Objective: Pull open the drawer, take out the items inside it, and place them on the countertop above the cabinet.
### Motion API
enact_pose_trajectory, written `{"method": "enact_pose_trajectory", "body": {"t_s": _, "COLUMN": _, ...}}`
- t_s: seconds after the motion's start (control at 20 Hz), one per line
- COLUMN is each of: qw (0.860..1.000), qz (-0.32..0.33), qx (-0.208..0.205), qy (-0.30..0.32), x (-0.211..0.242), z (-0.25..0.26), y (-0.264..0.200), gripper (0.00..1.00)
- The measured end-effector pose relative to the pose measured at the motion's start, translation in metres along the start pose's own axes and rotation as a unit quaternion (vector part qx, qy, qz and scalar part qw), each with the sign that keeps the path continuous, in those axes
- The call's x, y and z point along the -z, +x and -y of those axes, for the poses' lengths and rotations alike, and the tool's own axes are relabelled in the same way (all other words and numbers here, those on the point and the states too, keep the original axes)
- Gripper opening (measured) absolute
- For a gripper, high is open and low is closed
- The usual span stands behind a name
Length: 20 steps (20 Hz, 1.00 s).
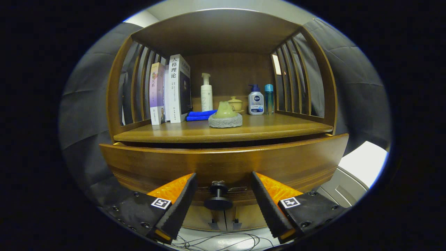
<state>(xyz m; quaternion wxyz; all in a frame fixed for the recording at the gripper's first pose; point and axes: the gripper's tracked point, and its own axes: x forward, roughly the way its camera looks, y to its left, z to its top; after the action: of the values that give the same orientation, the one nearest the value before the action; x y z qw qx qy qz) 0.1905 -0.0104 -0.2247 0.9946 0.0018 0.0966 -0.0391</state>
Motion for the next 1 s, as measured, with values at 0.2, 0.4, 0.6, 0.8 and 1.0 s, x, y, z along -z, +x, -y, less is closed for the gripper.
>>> {"method": "enact_pose_trajectory", "body": {"t_s": 0.2, "qw": 1.000, "qz": -0.005, "qx": 0.000, "qy": -0.006, "x": -0.003, "z": 0.000, "y": 0.015, "gripper": 0.98}}
{"method": "enact_pose_trajectory", "body": {"t_s": 0.4, "qw": 1.000, "qz": -0.017, "qx": -0.001, "qy": -0.007, "x": -0.002, "z": -0.002, "y": 0.031, "gripper": 0.98}}
{"method": "enact_pose_trajectory", "body": {"t_s": 0.6, "qw": 1.000, "qz": -0.009, "qx": 0.002, "qy": -0.021, "x": -0.001, "z": -0.003, "y": 0.032, "gripper": 0.98}}
{"method": "enact_pose_trajectory", "body": {"t_s": 0.8, "qw": 1.000, "qz": -0.013, "qx": 0.000, "qy": -0.017, "x": 0.001, "z": -0.003, "y": 0.032, "gripper": 0.98}}
{"method": "enact_pose_trajectory", "body": {"t_s": 1.0, "qw": 0.999, "qz": -0.014, "qx": 0.001, "qy": -0.032, "x": 0.002, "z": -0.001, "y": 0.033, "gripper": 0.97}}
